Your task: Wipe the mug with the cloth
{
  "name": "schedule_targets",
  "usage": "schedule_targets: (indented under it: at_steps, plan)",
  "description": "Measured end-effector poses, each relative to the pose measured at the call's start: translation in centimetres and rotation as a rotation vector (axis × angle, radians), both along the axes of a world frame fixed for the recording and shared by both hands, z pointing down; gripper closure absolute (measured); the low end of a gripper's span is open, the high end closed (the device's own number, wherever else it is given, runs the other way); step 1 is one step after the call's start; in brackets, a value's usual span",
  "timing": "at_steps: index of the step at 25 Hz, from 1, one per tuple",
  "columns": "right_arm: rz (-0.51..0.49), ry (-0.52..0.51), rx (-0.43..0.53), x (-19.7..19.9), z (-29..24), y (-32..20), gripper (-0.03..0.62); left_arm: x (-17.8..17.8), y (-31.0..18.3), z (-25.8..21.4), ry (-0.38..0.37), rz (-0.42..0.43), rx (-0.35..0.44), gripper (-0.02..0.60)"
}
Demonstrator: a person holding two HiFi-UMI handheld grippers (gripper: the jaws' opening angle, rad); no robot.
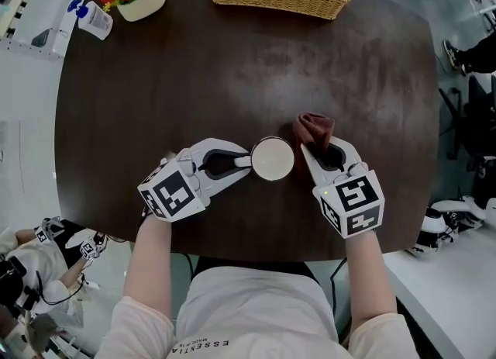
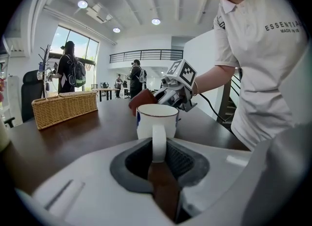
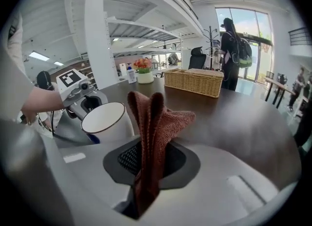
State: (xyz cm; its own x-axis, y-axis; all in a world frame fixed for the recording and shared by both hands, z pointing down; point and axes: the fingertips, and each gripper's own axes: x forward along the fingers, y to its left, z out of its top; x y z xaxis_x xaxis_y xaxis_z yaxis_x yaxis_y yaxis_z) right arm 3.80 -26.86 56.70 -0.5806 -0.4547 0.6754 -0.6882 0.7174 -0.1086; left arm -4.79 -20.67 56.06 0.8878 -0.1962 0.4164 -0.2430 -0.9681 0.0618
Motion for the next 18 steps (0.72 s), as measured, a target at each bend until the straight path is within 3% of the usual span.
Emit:
schedule_targets:
  at_steps: [12, 18]
  plan:
    - [-0.196, 0.104, 0.027, -2.2, 1.5, 4.1, 0.514, -0.2, -0.1, 0.4, 0.015, -0.013, -0.008, 0.506]
    - [-0.209, 0.089, -0.025, -2.6, 1.8, 6.7, 0.513, -0.1, -0.1, 0.3, 0.007, -0.011, -0.010, 0.506]
